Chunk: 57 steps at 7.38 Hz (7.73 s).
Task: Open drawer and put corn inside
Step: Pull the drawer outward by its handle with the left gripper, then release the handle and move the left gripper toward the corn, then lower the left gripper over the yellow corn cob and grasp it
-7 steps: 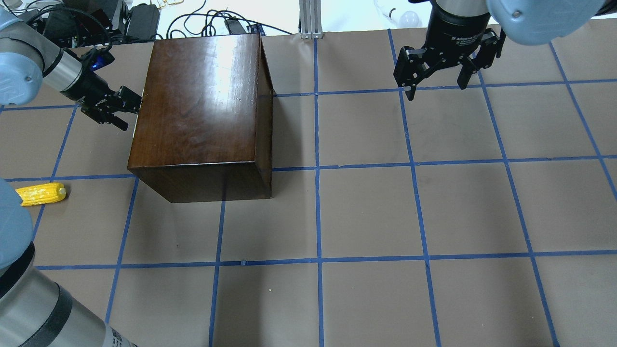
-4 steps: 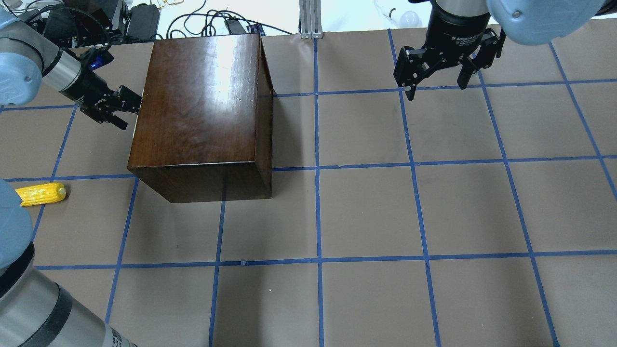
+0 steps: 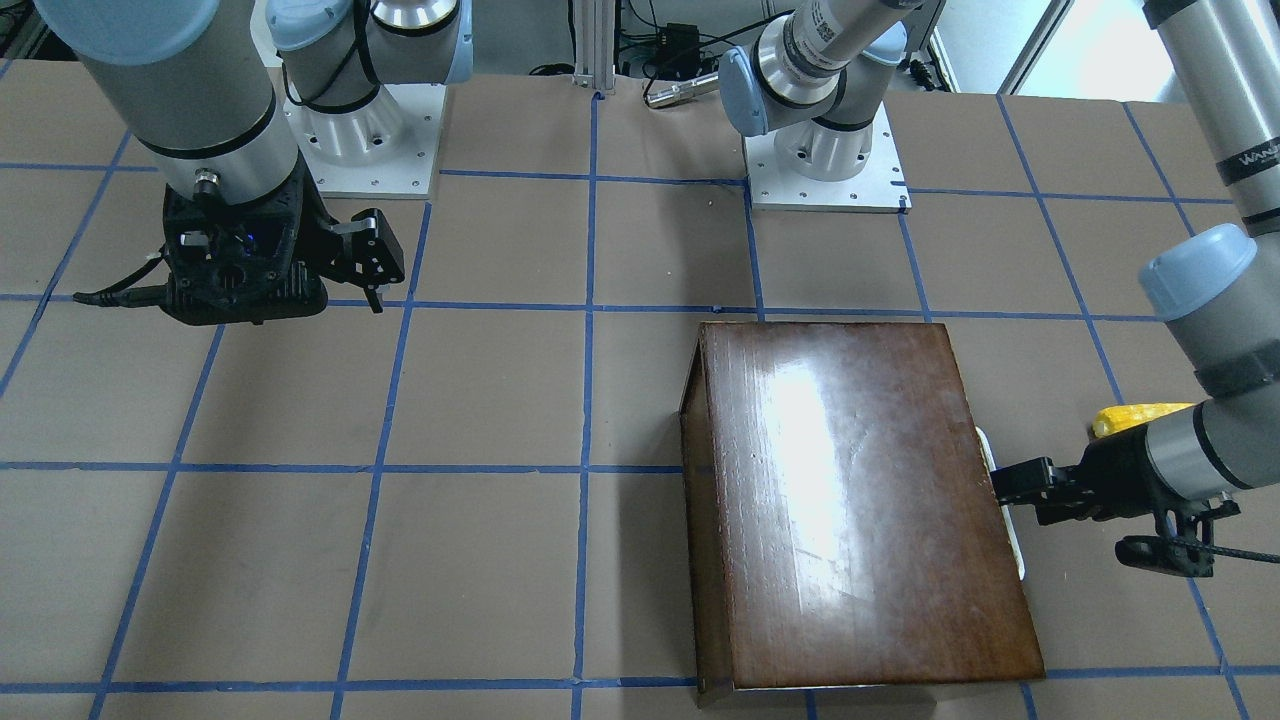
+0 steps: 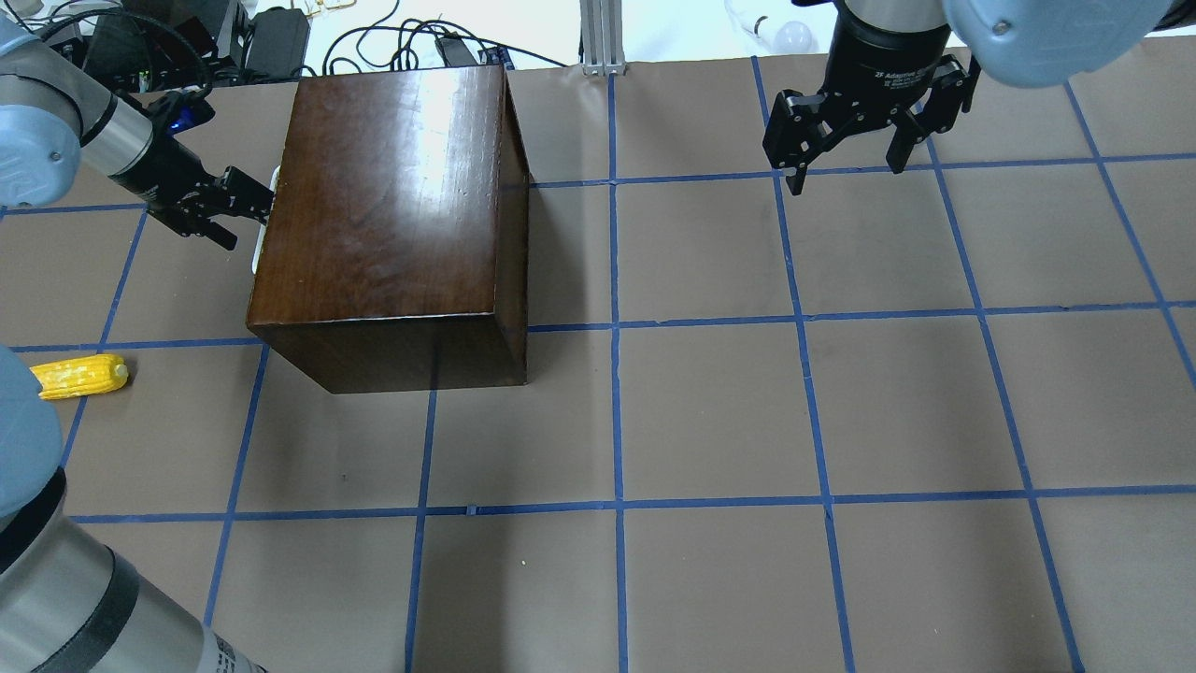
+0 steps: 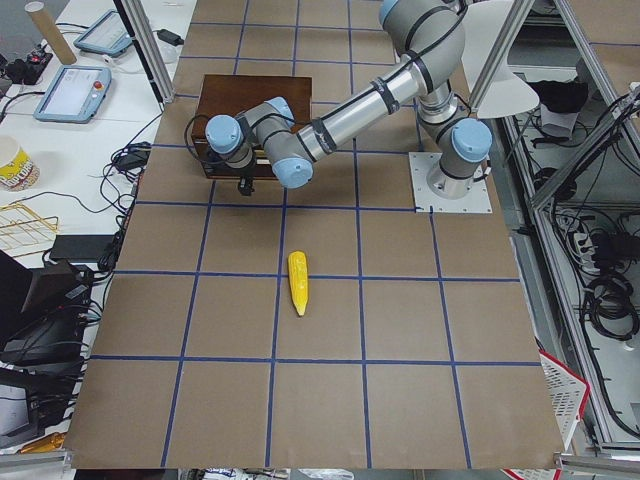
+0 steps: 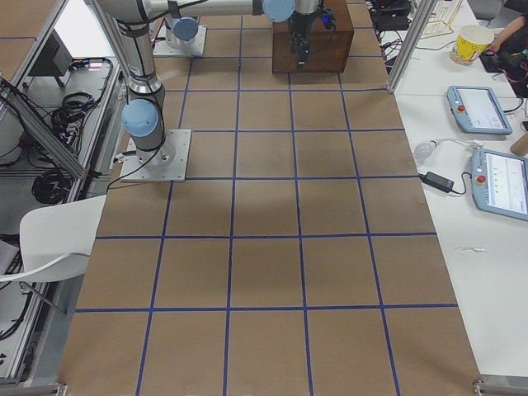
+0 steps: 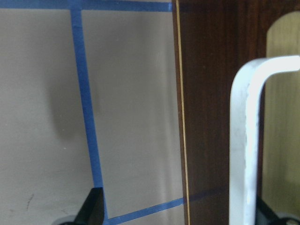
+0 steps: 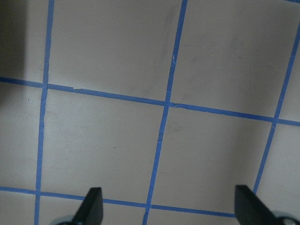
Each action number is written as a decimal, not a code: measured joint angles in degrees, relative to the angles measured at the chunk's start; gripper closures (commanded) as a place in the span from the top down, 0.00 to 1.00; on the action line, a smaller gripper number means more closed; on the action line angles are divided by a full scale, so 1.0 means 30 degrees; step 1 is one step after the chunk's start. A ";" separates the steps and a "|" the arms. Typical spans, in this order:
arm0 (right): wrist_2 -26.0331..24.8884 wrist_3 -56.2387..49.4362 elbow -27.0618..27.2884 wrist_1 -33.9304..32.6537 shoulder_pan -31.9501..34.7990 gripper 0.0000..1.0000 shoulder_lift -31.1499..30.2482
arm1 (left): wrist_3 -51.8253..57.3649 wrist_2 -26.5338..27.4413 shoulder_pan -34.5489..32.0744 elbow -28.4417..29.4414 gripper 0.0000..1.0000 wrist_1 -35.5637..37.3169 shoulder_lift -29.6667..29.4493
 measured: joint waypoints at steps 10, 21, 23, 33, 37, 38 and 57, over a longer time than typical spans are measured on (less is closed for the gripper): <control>0.0001 -0.0001 0.0000 0.0005 0.0000 1.00 0.0000 | 0.0317 0.0145 0.1156 0.0709 1.00 0.0044 -0.0298; 0.0000 0.0021 0.0000 -0.0014 0.0000 1.00 -0.0001 | 0.0880 0.0647 0.2553 0.1444 1.00 0.0040 -0.0833; 0.0001 0.0021 0.0000 -0.0015 0.0000 1.00 -0.0001 | 0.0880 0.0647 0.2561 0.1522 1.00 0.0025 -0.0835; 0.0001 0.0016 0.0000 0.0000 0.0000 1.00 -0.0001 | 0.1175 0.2049 0.2127 0.2050 1.00 -0.2962 0.1991; 0.0001 0.0008 0.0001 -0.0005 -0.0001 1.00 -0.0001 | 0.4787 0.5544 0.2543 0.1161 1.00 -0.3730 0.3319; 0.0000 0.0005 0.0000 -0.0001 -0.0001 1.00 0.0000 | 0.5815 0.5996 0.2878 0.0861 1.00 -0.3681 0.3344; 0.0001 0.0019 0.0000 -0.0011 0.0000 1.00 -0.0001 | 3.4594 0.6186 0.7911 -0.5346 1.00 0.7918 0.0846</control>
